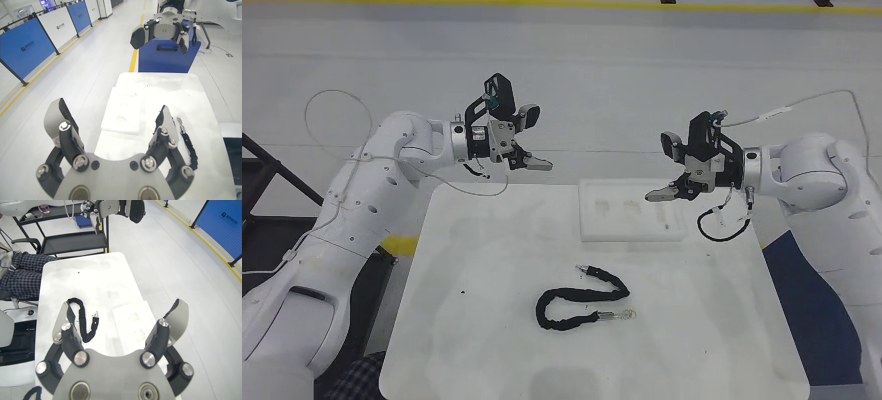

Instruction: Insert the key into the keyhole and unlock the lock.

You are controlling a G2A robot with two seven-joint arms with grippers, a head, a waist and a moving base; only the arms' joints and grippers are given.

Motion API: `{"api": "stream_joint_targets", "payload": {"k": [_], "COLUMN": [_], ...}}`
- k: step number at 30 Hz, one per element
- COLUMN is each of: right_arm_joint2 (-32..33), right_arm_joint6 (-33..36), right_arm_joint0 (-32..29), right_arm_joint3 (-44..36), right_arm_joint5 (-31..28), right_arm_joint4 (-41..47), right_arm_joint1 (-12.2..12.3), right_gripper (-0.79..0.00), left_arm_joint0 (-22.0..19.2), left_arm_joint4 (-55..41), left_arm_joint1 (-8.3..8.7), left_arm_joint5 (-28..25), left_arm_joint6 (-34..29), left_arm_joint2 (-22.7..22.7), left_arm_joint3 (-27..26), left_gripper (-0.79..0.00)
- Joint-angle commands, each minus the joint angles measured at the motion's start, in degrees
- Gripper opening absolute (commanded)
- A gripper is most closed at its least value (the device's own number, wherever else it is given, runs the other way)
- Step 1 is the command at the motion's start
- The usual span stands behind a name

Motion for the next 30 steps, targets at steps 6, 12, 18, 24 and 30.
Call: {"api": "stream_joint_targets", "payload": {"k": [6, 12, 18, 24, 30], "right_arm_joint2": [-0.1, -0.1, -0.1, -0.1, -0.1], "right_arm_joint6": [-0.7, -0.7, -0.7, -0.7, -0.7], "right_arm_joint0": [0.6, 0.6, 0.6, 0.6, 0.6], "right_arm_joint3": [0.3, 0.3, 0.3, 0.3, 0.3], "right_arm_joint5": [0.0, 0.0, 0.0, 0.0, 0.0], "right_arm_joint4": [-0.5, -0.5, -0.5, -0.5, -0.5], "right_arm_joint1": [0.1, 0.1, 0.1, 0.1, 0.1], "right_gripper": [-0.001, -0.001, -0.001, 0.0, -0.001], "left_arm_joint0": [-0.5, -0.4, -0.4, -0.4, -0.4], "left_arm_joint4": [-4.6, -4.4, -4.4, -4.4, -4.4], "left_arm_joint1": [1.43, 1.39, 1.39, 1.39, 1.39], "left_arm_joint5": [0.0, 0.0, 0.0, 0.0, 0.0], "left_arm_joint6": [-4.2, -4.1, -4.1, -4.1, -4.1], "left_arm_joint2": [0.6, 0.6, 0.6, 0.6, 0.6], "left_arm_joint3": [-1.5, -1.5, -1.5, -1.5, -1.5], "left_gripper": [0.0, 0.0, 0.0, 0.0, -0.001]}}
